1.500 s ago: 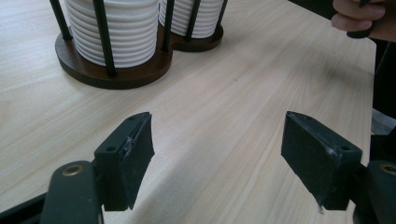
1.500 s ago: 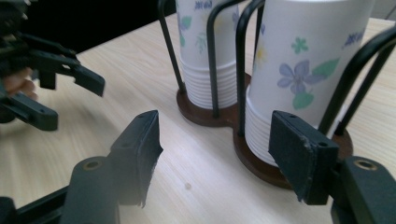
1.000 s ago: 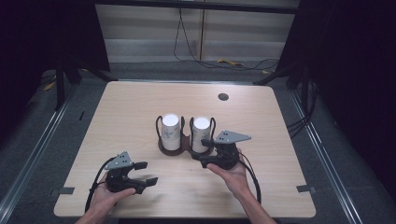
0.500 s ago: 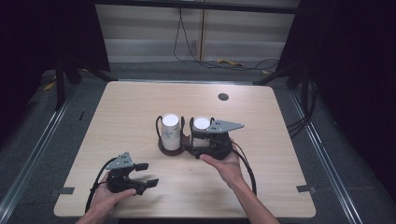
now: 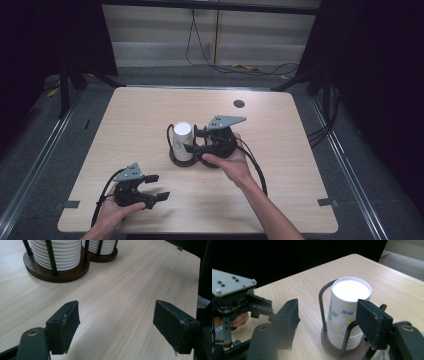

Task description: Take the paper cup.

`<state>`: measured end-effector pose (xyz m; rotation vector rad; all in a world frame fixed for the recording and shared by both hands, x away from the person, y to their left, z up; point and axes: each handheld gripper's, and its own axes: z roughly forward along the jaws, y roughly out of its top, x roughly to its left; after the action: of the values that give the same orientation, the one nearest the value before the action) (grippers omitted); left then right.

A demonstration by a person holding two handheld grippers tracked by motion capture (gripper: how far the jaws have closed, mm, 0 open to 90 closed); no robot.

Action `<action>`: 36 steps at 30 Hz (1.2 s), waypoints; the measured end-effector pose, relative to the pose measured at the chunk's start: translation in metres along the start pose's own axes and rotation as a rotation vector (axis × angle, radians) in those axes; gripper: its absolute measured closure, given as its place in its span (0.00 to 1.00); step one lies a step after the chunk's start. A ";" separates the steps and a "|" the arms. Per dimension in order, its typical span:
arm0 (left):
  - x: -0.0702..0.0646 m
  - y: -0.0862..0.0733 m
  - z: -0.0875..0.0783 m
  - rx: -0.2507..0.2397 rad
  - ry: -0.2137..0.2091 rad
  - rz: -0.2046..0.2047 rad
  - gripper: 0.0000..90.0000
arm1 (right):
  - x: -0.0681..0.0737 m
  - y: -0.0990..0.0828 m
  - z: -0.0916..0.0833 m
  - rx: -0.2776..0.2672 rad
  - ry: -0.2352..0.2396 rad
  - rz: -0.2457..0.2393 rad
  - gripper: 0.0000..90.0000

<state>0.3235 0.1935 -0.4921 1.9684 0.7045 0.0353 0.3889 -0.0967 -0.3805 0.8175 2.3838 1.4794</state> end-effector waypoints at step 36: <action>0.003 -0.001 -0.001 0.006 -0.007 -0.011 0.25 | -0.036 0.041 0.047 0.192 0.002 -0.001 0.31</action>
<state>0.3253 0.1965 -0.4935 1.9697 0.7116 0.0190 0.4540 -0.0680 -0.3704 0.8550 2.5563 1.2657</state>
